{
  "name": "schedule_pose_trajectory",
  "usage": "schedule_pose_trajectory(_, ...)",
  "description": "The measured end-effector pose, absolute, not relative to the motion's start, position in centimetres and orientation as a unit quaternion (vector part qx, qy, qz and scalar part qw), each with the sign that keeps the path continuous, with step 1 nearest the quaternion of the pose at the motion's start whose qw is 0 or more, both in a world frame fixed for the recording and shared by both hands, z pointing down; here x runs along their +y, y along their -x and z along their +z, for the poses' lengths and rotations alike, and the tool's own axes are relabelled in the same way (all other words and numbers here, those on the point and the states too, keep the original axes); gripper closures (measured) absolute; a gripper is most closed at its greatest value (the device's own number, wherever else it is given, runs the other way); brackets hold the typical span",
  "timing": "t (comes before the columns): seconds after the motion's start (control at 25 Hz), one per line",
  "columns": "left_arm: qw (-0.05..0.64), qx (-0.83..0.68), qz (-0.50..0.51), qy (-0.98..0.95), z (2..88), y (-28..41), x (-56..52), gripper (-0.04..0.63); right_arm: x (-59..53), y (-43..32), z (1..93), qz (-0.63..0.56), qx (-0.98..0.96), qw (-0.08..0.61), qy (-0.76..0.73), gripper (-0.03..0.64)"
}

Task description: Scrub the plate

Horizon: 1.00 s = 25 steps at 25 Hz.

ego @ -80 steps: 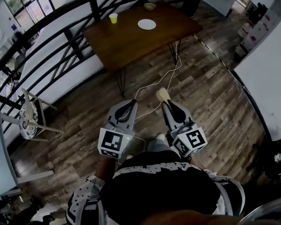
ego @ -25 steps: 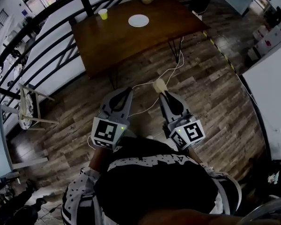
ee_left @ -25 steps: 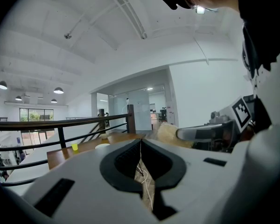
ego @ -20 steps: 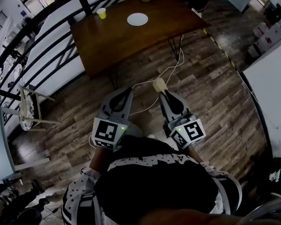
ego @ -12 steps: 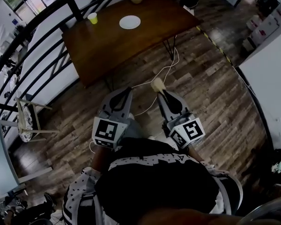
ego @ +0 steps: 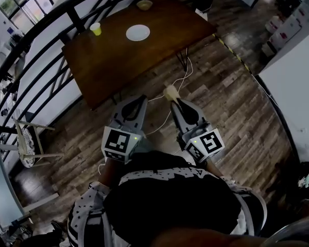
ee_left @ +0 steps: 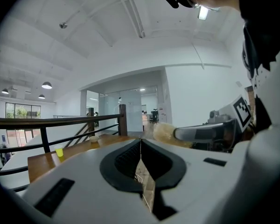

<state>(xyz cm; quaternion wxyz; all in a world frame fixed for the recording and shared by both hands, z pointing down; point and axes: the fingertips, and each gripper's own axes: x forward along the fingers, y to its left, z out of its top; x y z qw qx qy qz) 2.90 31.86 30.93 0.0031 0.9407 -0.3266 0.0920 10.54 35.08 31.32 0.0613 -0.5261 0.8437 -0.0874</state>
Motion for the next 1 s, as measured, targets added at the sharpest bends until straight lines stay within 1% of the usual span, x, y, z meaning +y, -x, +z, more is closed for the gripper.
schedule_pose_trajectory(0.2,0.010,-0.321,0.084,-0.943,30.9,-3.4,30.6,0.581,33.8,-10.7,31.2,-0.085,0.843,0.059,0.528,0.568)
schedule_pose_trajectory(0.76,0.034,-0.314,0.077,-0.946,31.4,-2.2,26.1,0.581,29.6,-9.9,31.4,-0.087,0.838,0.041,0.537,0.568)
schedule_pose_trajectory(1.0,0.039,-0.302,0.074,-0.950,31.9,-1.5,23.8,0.581,27.6,-9.0,30.7,-0.084,0.830,0.044,0.550,0.568)
